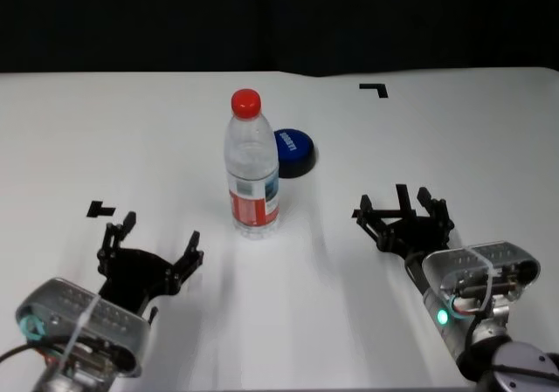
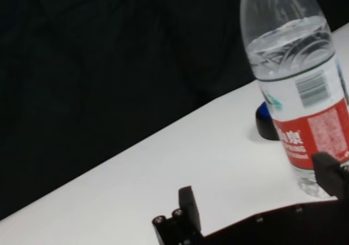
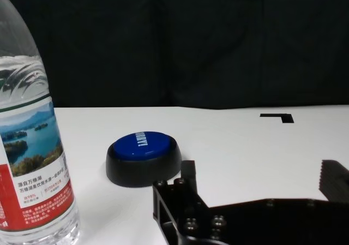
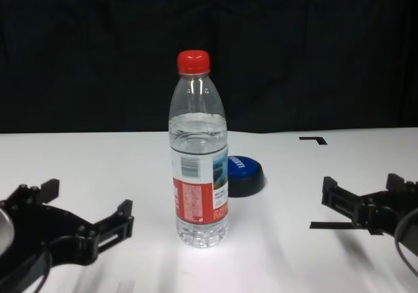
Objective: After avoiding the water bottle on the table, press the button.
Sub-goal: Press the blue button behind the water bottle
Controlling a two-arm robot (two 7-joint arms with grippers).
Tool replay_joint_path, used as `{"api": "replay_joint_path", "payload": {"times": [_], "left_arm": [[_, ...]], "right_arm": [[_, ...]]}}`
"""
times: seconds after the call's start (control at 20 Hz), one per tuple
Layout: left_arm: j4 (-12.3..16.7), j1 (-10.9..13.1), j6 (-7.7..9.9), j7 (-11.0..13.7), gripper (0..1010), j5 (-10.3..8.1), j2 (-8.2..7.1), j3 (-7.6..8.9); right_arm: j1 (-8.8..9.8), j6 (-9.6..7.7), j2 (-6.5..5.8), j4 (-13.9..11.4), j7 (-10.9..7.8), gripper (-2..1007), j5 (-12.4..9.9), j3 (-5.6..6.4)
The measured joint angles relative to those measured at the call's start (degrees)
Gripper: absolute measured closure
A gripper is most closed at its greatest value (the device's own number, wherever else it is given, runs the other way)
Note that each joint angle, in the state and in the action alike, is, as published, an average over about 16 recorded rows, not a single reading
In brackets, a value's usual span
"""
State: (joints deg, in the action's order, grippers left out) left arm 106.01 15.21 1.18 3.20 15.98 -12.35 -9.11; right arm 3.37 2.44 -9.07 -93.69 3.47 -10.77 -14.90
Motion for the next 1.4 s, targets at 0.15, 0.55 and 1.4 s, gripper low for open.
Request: {"api": "replay_joint_path", "payload": {"times": [0.15, 0.55, 1.4], "left_arm": [[0.1, -0.2, 0.02, 0.0, 7, 0.46, 0.73, 0.14], [0.6, -0.8, 0.04, 1.5, 7, -1.71, 2.62, 1.37], [0.7, -1.8, -0.09, 5.6, 7, -8.63, 2.01, 2.42]], "right_arm": [[0.0, 0.0, 0.0, 0.0, 0.0, 3, 0.0, 0.0], [0.0, 0.0, 0.0, 0.0, 0.0, 3, 0.0, 0.0], [0.0, 0.0, 0.0, 0.0, 0.0, 2, 0.0, 0.0]]}}
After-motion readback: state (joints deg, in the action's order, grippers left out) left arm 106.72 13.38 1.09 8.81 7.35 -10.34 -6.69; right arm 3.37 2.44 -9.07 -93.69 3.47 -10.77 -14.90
